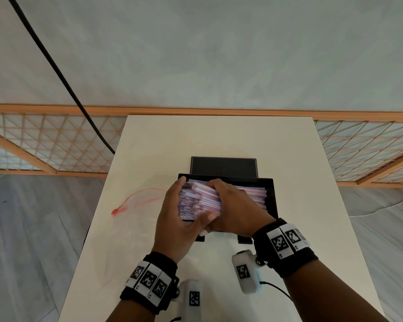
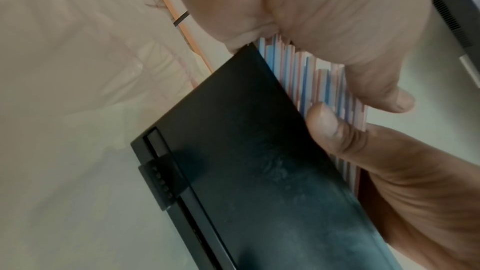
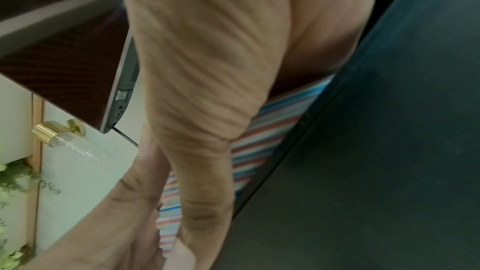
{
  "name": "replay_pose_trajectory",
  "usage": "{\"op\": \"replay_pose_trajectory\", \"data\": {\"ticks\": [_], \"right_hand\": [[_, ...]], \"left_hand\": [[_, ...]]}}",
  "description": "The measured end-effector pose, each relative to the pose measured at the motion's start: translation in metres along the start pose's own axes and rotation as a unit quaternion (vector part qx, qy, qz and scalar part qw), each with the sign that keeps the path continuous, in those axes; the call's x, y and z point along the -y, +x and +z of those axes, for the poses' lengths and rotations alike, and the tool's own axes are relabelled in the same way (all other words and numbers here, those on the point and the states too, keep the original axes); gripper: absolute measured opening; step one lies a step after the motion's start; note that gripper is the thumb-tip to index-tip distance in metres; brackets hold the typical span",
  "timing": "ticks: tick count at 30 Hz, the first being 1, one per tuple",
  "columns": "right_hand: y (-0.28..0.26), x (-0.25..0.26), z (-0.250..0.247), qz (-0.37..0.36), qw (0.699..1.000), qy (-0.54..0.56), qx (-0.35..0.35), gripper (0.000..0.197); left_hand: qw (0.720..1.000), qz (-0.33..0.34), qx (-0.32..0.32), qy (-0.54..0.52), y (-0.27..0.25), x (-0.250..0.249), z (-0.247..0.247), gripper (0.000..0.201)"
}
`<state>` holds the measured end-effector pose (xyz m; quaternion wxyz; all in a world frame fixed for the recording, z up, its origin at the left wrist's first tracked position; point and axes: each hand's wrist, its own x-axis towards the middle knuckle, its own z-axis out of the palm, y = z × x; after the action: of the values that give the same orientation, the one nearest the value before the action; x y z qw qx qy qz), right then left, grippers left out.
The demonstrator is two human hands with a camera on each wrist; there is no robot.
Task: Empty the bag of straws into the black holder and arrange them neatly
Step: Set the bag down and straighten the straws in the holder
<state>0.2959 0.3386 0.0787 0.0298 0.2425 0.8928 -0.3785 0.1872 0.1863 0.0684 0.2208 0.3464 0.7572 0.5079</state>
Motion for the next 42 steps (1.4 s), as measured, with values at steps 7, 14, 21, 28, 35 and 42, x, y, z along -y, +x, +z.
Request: {"op": "replay_pose_trajectory", "data": {"ticks": [7, 14, 21, 28, 35, 42], "right_hand": [[0.0092, 0.0011, 0.0000, 0.003, 0.999, -0.034, 0.015, 0.102], [0.0073, 0.0020, 0.0025, -0.012, 0.999, -0.031, -0.019, 0.090], [0.0042, 0.0033, 0.0057, -0.014, 0.999, -0.040, -0.023, 0.088], [0.0048, 0.0083, -0.0014, -0.003, 1.000, -0.023, 0.006, 0.089], [0.0058, 0.0081, -0.0007, 0.000, 0.999, -0.030, 0.016, 0.093], [0.0091, 0.0057, 0.0014, -0.005, 0.999, -0.049, 0.005, 0.090]], "left_hand": [[0.999, 0.017, -0.012, -0.025, -0.0022, 0.0007, -0.0005, 0.090], [1.000, 0.017, -0.008, -0.019, -0.0015, 0.0040, -0.0007, 0.090], [1.000, 0.012, -0.004, -0.007, -0.0027, 0.0064, -0.0002, 0.090], [0.999, 0.028, -0.004, 0.017, -0.0017, 0.0063, -0.0022, 0.079], [0.999, 0.025, 0.008, 0.026, -0.0014, 0.0096, -0.0037, 0.086], [0.999, 0.037, 0.001, 0.030, -0.0019, 0.0094, -0.0017, 0.087]]}}
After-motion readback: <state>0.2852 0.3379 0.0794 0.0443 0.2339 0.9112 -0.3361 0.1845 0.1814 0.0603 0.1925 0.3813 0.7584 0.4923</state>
